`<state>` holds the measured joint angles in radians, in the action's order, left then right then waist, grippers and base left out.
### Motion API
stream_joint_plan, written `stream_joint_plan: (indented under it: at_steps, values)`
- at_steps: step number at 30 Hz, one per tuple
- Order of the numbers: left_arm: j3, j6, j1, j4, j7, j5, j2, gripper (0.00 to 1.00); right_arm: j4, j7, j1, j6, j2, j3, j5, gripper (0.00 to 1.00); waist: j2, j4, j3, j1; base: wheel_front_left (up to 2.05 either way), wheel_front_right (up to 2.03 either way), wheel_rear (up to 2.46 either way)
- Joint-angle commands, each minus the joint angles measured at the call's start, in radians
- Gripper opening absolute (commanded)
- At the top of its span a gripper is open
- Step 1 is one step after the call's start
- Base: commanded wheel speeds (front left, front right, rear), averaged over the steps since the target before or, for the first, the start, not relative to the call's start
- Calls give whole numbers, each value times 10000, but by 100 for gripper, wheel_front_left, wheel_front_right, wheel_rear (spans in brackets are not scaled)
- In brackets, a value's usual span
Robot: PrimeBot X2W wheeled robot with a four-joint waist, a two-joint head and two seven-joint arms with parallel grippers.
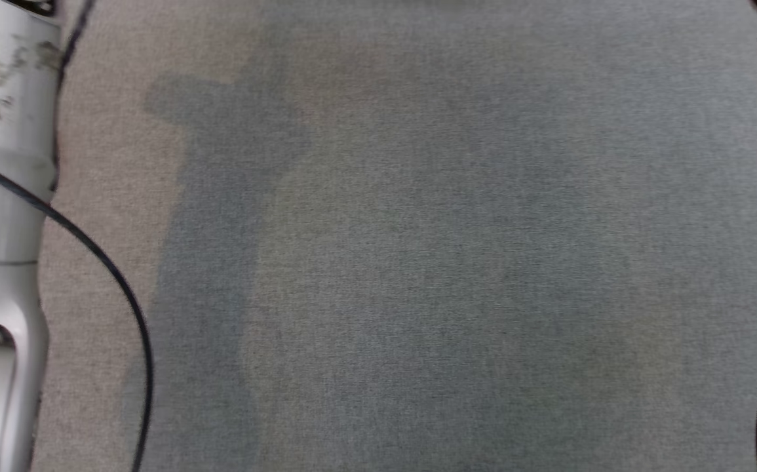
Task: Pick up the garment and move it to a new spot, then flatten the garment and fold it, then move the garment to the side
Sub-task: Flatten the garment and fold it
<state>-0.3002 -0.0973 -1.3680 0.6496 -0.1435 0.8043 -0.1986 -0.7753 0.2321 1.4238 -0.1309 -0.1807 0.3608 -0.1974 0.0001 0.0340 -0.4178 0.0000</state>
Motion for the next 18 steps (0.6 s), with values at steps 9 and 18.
stream_joint_plan:
  at_steps: [9,18]
  values:
    - [-1288,-339,2528,-633,-653,806,-86,0,-134,343,-2403,1,419,756,57,0,-1,-233,-250,0,0,0,0]
    - [-2246,-335,6650,-3425,-1099,1290,-1243,0,2469,344,-6224,1,-612,1618,-1152,0,-1,-287,485,0,0,0,0]
